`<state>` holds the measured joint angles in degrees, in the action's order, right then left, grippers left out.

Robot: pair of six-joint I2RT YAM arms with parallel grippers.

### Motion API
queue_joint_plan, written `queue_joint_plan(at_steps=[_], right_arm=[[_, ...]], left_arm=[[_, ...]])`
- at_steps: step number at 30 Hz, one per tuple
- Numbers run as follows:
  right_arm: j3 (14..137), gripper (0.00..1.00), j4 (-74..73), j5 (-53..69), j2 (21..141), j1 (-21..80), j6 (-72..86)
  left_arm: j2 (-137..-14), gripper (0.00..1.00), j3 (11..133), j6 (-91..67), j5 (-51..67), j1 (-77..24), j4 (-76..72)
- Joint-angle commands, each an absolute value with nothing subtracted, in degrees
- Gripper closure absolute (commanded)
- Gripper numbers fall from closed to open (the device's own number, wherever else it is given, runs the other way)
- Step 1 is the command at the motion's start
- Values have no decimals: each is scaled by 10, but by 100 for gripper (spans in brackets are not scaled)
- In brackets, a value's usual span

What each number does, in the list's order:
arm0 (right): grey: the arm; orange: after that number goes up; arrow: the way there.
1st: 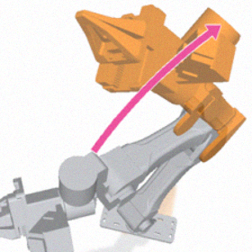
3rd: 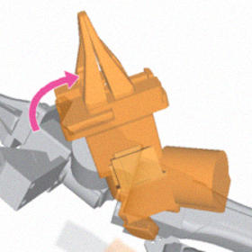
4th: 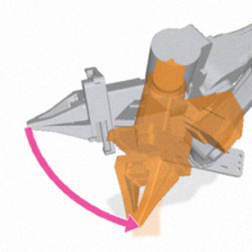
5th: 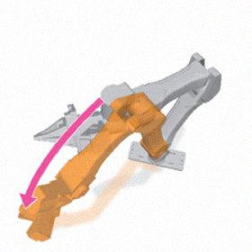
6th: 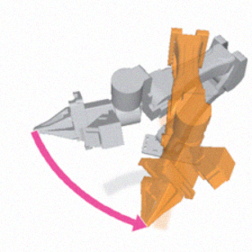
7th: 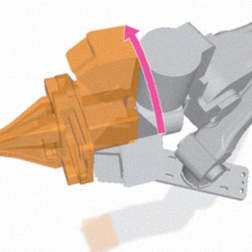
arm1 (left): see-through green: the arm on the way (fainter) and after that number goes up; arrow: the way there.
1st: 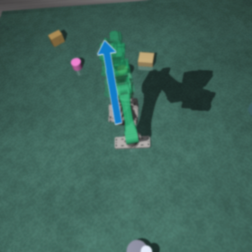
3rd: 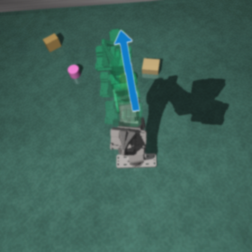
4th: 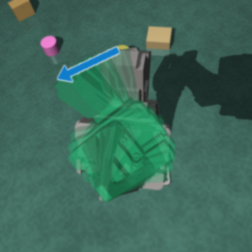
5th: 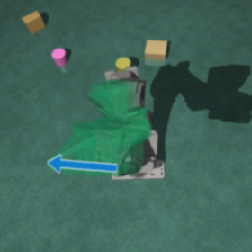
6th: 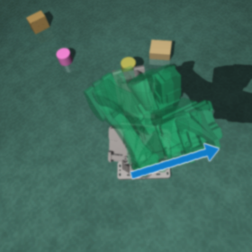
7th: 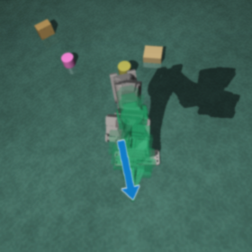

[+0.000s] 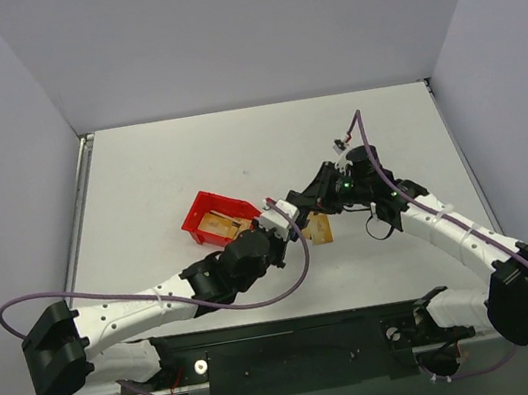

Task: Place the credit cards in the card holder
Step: Pick up the credit card from the storage box.

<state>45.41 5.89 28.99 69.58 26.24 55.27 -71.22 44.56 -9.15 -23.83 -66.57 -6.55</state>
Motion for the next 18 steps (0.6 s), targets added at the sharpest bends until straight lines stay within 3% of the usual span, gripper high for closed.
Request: queue_joint_plan(at_steps=[1,18], right_arm=[[455,100,86,337,692,261,570],[446,100,98,346,694,252,576]], left_arm=[[-729,78,461,-65,-274,-665,-40],[-752,66,475,-39,-328,-695,-25]])
